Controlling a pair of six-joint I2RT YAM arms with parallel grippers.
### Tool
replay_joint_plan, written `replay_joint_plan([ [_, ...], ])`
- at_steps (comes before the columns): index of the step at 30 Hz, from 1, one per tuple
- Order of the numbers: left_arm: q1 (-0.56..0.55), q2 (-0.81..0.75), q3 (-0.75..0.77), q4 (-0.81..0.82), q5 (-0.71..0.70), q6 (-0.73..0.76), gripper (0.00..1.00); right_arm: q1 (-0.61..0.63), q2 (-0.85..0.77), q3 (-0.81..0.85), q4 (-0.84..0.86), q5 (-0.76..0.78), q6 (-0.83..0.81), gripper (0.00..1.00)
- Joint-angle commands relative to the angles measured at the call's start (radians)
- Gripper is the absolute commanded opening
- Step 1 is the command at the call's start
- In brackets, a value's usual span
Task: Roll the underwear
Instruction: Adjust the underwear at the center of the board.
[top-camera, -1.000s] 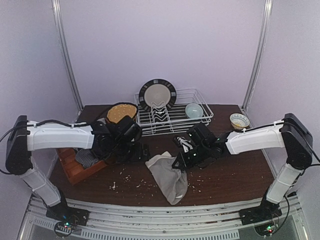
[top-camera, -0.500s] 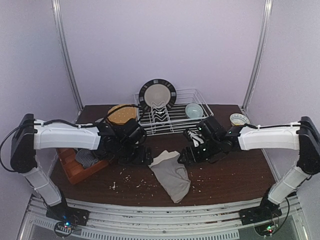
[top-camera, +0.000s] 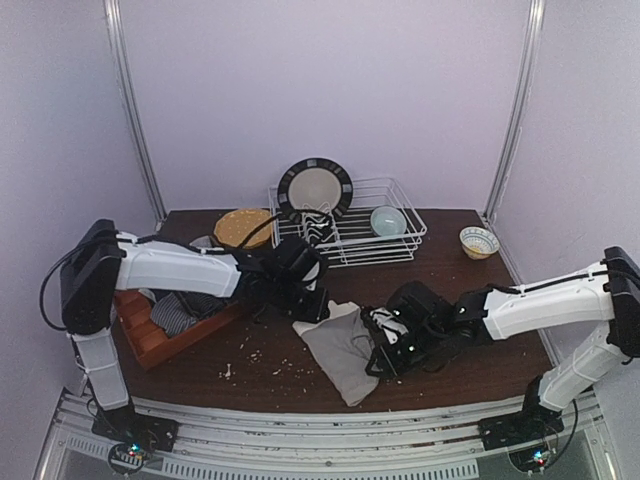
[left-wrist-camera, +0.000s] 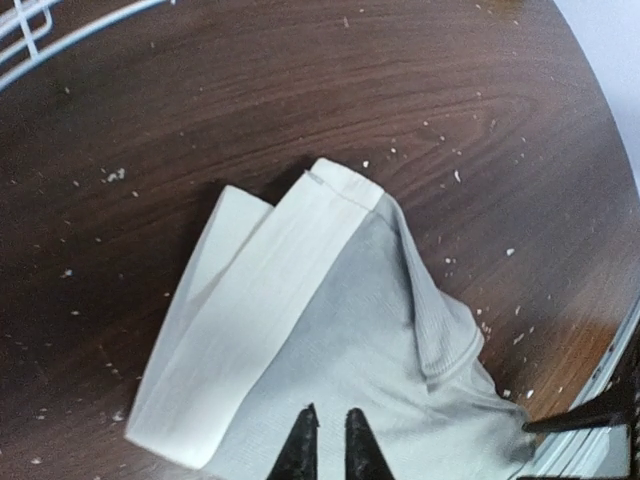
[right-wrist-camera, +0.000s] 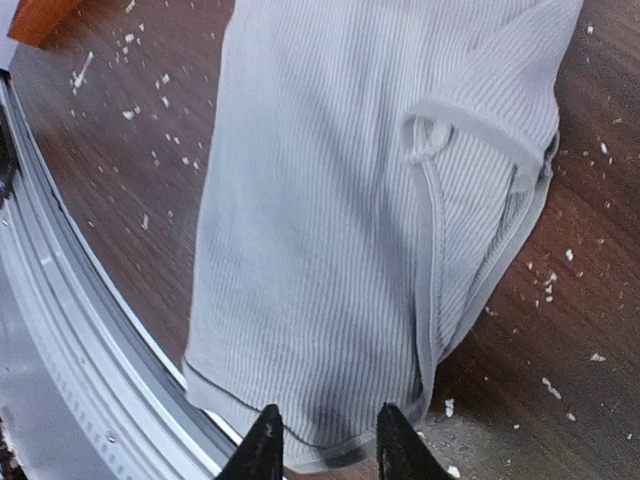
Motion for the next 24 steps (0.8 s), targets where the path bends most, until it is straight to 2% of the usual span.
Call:
replay_joint_plan([
  [1, 0.007, 0.087, 0.046, 0.023, 0.013, -0.003, 0.0, 0.025, -0.011, -0.066, 0.051, 0.048, 0.035, 0.26],
  [6, 0.037, 0.128, -0.004, 0.039, -0.021, -0.053, 0.0, 0.027, -0.005, -0.144, 0.032, 0.102, 0.053, 0.2],
  [10, 0.04, 0.126, -0.033, 0.026, -0.049, -0.05, 0.0, 0.028, -0.067, -0.153, 0.0, 0.121, 0.042, 0.2],
  [12, 0.04, 0.096, -0.047, 0.022, -0.055, -0.042, 0.0, 0.027, -0.118, -0.124, -0.033, 0.13, 0.033, 0.28],
  [14, 0.04, 0.056, -0.061, 0.024, -0.057, -0.029, 0.0, 0.021, -0.159, -0.082, -0.054, 0.162, 0.024, 0.45],
  [16, 0.04, 0.016, -0.061, 0.016, -0.052, -0.012, 0.0, -0.011, -0.168, -0.032, -0.058, 0.168, 0.021, 0.57],
  [18, 0.038, -0.021, -0.056, 0.0, -0.046, 0.004, 0.13, -0.072, -0.139, 0.017, -0.028, 0.138, 0.037, 0.62],
  [22, 0.038, -0.093, -0.066, -0.025, -0.047, 0.012, 0.42, -0.196, 0.005, 0.095, 0.086, 0.009, 0.107, 0.63],
  [24, 0.038, -0.132, -0.087, -0.036, -0.059, 0.005, 0.47, -0.245, 0.094, 0.149, 0.127, -0.059, 0.145, 0.62],
])
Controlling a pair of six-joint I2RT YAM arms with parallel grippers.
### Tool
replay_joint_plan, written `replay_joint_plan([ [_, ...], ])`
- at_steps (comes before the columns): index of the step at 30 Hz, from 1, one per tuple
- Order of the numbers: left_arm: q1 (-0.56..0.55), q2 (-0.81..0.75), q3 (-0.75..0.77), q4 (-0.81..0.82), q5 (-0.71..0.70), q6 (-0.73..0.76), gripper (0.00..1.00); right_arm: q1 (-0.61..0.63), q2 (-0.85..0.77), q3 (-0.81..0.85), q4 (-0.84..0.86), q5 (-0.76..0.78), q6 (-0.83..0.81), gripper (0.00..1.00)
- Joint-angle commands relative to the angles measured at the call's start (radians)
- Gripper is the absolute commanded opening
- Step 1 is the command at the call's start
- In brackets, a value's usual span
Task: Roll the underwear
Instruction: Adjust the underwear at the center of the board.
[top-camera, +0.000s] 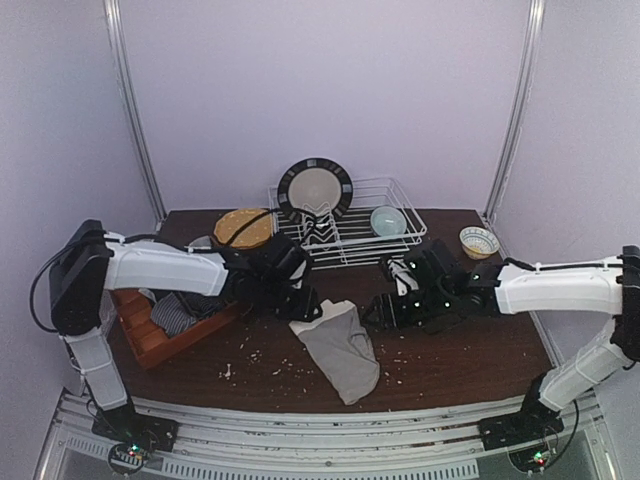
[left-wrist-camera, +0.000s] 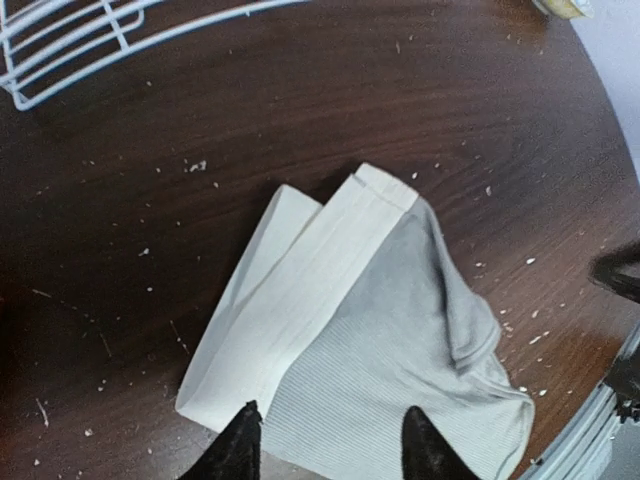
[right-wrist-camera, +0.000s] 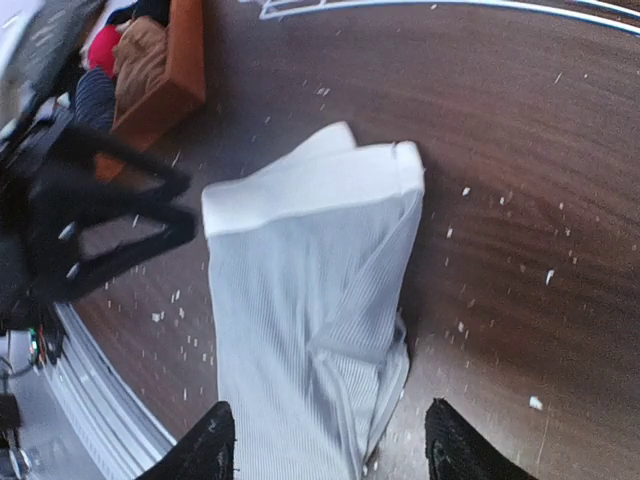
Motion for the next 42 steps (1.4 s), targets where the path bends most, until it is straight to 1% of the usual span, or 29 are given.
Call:
replay_joint_plan([
  [1, 0.0, -0.107, -0.041, -0.021, -0.029, 0.003, 0.47, -0.091, 0.184, 0.086, 0.085, -0.137, 0.093, 0.61],
  [4, 0.0, -0.159, -0.097, -0.026, -0.055, -0.015, 0.48, -0.132, 0.304, 0.166, 0.103, -0.179, 0.115, 0.59],
  [7, 0.0, -0.192, -0.147, -0.024, -0.06, -0.029, 0.48, -0.167, 0.4, 0.238, 0.099, -0.214, 0.12, 0.53],
  [10, 0.0, -0.214, -0.186, -0.021, -0.062, -0.036, 0.47, -0.181, 0.456, 0.278, 0.102, -0.254, 0.119, 0.48],
  [14, 0.0, -0.226, -0.213, -0.002, -0.059, -0.036, 0.46, -0.182, 0.497, 0.309, 0.096, -0.287, 0.115, 0.43],
  [20, 0.0, -0.192, -0.195, 0.001, -0.048, -0.02, 0.45, -0.183, 0.533, 0.325, 0.068, -0.272, 0.102, 0.24],
  [22, -0.001, -0.185, -0.195, 0.003, -0.046, -0.02, 0.44, -0.183, 0.539, 0.331, 0.058, -0.27, 0.097, 0.22],
  [24, 0.0, -0.181, -0.196, 0.006, -0.045, -0.02, 0.44, -0.183, 0.541, 0.336, 0.05, -0.27, 0.085, 0.17],
  [26, 0.0, -0.178, -0.2, 0.01, -0.043, -0.023, 0.44, -0.183, 0.543, 0.344, 0.04, -0.272, 0.074, 0.1],
  [28, 0.0, -0.178, -0.205, 0.01, -0.043, -0.025, 0.43, -0.182, 0.539, 0.354, 0.029, -0.273, 0.061, 0.02],
  [29, 0.0, -0.179, -0.208, 0.01, -0.043, -0.028, 0.43, -0.182, 0.532, 0.354, 0.028, -0.272, 0.054, 0.0],
  [36, -0.001, -0.206, -0.239, 0.024, -0.052, -0.04, 0.41, -0.146, 0.413, 0.32, 0.08, -0.31, -0.025, 0.0],
  [42, 0.0, -0.218, -0.247, 0.02, -0.059, -0.042, 0.4, -0.119, 0.398, 0.348, 0.068, -0.382, -0.085, 0.0],
])
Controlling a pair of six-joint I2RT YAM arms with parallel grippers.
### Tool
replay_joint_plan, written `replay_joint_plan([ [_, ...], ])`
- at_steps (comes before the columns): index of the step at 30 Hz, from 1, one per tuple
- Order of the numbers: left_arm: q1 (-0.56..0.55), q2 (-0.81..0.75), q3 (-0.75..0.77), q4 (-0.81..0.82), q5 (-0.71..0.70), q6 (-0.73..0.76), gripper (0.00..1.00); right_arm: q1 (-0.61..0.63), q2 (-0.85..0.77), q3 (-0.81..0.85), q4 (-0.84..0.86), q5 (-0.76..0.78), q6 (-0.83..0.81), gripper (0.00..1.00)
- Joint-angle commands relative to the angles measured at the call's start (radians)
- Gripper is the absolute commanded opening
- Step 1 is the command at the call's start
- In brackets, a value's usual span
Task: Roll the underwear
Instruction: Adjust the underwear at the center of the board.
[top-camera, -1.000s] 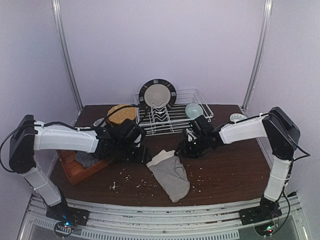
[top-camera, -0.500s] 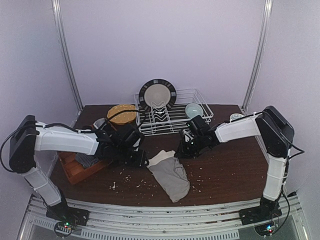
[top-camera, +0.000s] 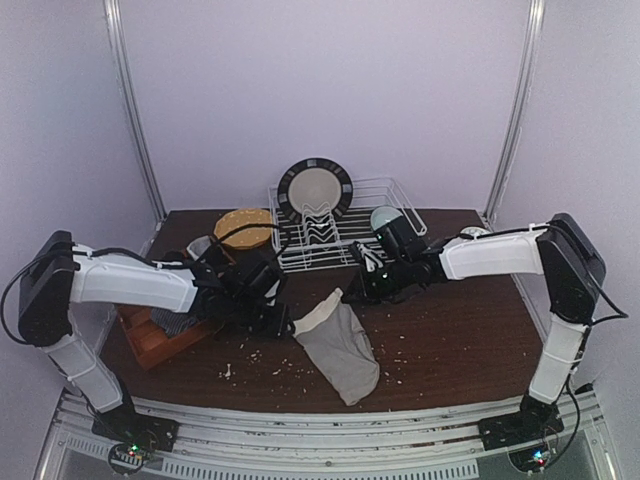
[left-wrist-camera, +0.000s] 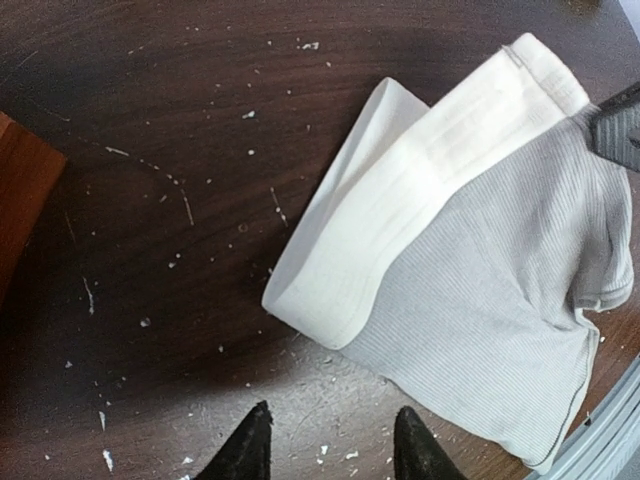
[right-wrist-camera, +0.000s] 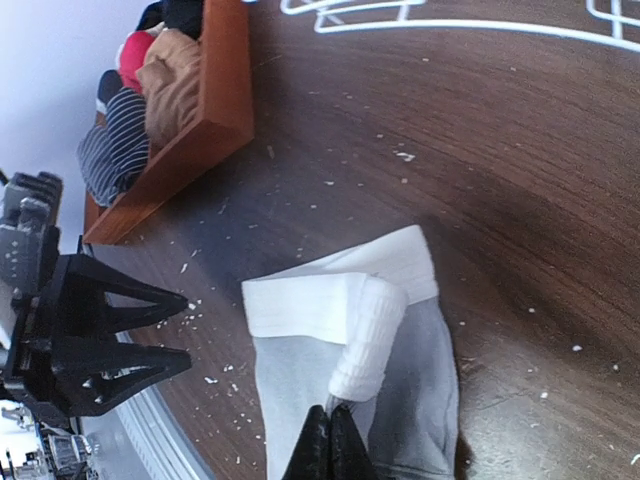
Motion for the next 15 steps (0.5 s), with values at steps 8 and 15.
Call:
replay_joint_plan([
  [8, 0.0, -0.053, -0.046, 0.037, -0.024, -0.025, 0.39, 0.055, 0.034, 0.114, 0.008, -0.206, -0.09, 0.0],
  [15, 0.0, -0.08, -0.072, 0.033, -0.051, -0.033, 0.39, 0.089, 0.071, 0.172, 0.038, -0.373, -0.07, 0.0],
])
